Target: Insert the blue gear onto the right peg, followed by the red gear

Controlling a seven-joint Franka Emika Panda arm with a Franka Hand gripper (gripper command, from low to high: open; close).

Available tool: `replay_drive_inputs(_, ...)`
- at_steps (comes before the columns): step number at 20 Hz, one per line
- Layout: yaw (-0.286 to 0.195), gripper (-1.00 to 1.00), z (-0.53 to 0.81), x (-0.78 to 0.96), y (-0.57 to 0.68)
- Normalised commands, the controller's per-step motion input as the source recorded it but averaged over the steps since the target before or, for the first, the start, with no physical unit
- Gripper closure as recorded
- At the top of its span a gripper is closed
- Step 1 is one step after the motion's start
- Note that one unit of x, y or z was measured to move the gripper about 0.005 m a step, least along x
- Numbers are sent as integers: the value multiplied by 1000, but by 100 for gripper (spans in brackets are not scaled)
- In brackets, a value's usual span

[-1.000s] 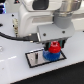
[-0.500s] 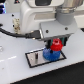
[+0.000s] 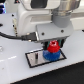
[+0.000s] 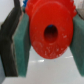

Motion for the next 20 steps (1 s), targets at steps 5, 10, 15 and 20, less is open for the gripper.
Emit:
replay_drive_inputs(5, 0, 100, -211, 98, -108)
replay_drive_inputs(10, 0, 100, -76, 83, 7)
replay_drive_inputs(15, 0, 100, -212, 34, -21)
replay_drive_inputs(20, 0, -100, 133, -8, 19)
